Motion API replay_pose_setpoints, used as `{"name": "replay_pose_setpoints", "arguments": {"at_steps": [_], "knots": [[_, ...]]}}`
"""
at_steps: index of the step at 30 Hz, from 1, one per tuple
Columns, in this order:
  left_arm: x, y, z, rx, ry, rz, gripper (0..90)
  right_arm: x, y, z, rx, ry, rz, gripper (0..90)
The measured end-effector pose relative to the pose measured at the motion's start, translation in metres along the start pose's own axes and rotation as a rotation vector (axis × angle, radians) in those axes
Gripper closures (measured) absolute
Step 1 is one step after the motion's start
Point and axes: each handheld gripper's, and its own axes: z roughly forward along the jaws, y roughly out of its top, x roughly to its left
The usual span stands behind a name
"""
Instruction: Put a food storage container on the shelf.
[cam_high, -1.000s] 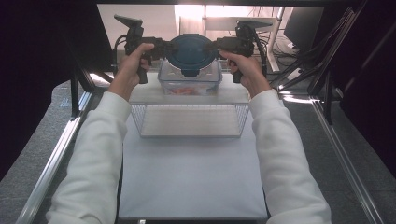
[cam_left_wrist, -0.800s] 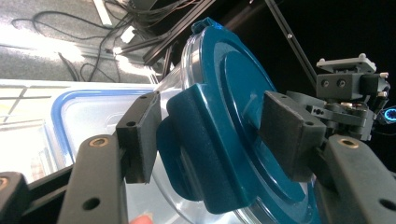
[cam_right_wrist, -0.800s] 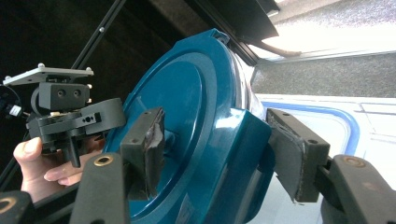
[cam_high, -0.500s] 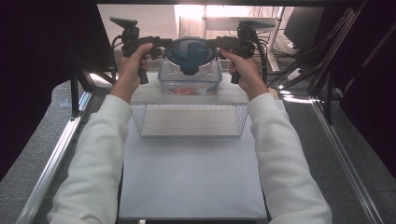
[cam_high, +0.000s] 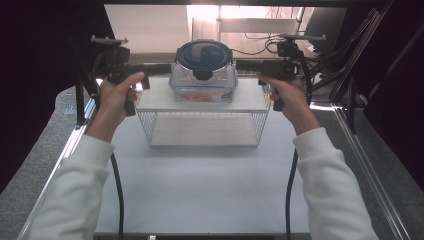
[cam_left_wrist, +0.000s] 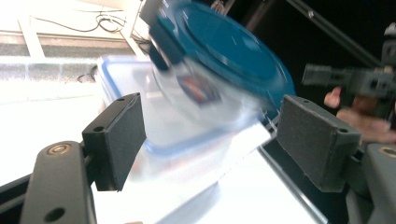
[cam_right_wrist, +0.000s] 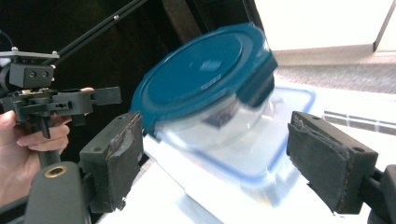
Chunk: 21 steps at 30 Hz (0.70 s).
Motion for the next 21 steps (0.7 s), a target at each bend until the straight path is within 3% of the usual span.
{"name": "replay_pose_setpoints", "arguments": {"at_steps": [3,8,10,12,15,18,21], "knots": [[-0.008,-0.03,-0.009,0.02,0.0,0.062,22.4,0.006,-0.015,-0.016,-0.001,-0.014,-0.061,20.0],[-0.015,-0.074,-0.014,0.048,-0.007,0.106,22.2,0.008,-0.056,-0.035,0.005,-0.011,-0.123,21.1],[-0.018,-0.098,-0.013,0.076,-0.013,0.127,22.2,0.007,-0.072,-0.04,0.002,-0.033,-0.15,22.9],[-0.02,-0.117,-0.011,0.111,0.008,0.155,21.9,0.003,-0.089,-0.042,0.002,-0.043,-0.165,23.4],[-0.018,-0.141,-0.01,0.122,0.015,0.152,21.7,-0.003,-0.116,-0.043,0.002,-0.042,-0.167,23.6],[-0.013,-0.163,-0.009,0.124,0.059,0.155,21.8,-0.009,-0.143,-0.044,0.01,-0.038,-0.161,23.6],[-0.009,-0.184,-0.007,0.133,0.076,0.153,21.9,-0.012,-0.166,-0.046,0.021,-0.04,-0.16,23.6]]}}
